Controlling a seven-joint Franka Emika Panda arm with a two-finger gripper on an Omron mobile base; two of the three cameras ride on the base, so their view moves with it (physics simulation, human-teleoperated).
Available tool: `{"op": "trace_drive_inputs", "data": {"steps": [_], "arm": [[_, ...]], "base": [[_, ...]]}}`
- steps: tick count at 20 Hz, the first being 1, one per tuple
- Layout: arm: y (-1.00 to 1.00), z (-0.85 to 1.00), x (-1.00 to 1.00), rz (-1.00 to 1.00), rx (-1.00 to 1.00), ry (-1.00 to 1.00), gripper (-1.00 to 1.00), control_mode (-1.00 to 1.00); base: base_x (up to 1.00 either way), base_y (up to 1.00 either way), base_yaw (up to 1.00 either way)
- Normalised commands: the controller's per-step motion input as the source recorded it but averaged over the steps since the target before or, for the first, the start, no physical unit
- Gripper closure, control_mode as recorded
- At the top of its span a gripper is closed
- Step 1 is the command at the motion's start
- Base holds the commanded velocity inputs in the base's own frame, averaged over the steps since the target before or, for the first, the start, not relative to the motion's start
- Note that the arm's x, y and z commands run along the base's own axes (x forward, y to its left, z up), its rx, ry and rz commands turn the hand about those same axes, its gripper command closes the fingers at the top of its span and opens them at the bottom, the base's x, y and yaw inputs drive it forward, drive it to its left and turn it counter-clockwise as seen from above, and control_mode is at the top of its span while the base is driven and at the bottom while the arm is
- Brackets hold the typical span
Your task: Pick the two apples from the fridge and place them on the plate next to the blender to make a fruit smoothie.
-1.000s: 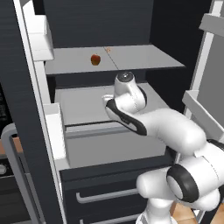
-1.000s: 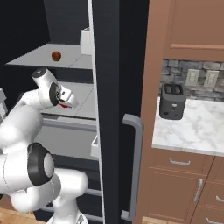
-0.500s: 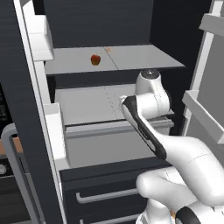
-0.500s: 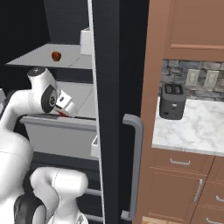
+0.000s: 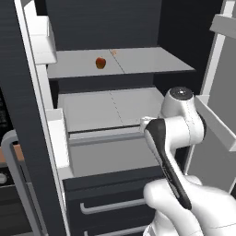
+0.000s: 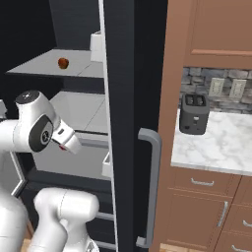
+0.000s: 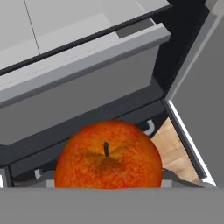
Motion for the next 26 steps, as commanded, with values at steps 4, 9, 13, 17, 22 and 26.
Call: {"op": "trace_drive_inputs", "data": {"steps": [4, 9, 13, 17, 22, 26], "arm": [[0.00, -0.14, -0.63, 0.00, 0.00, -0.01, 1.00, 1.00], [0.00, 0.00, 0.00, 0.00, 0.00, 0.00, 1.00, 1.00], [0.00, 0.00, 0.00, 0.00, 0.00, 0.00, 1.00, 1.00], [0.00, 0.00, 0.00, 0.00, 0.00, 0.00, 1.00, 1.00], [0.00, 0.00, 0.00, 0.00, 0.00, 0.00, 1.00, 1.00], [0.00, 0.00, 0.00, 0.00, 0.00, 0.00, 1.00, 1.00]], "base": [[-0.25, 0.00, 0.00], [-1.00, 0.00, 0.20], [-0.99, 0.23, 0.32], [-0.75, 0.44, 0.39], [-0.52, 0.44, 0.60], [-0.41, 0.18, 0.75]]}}
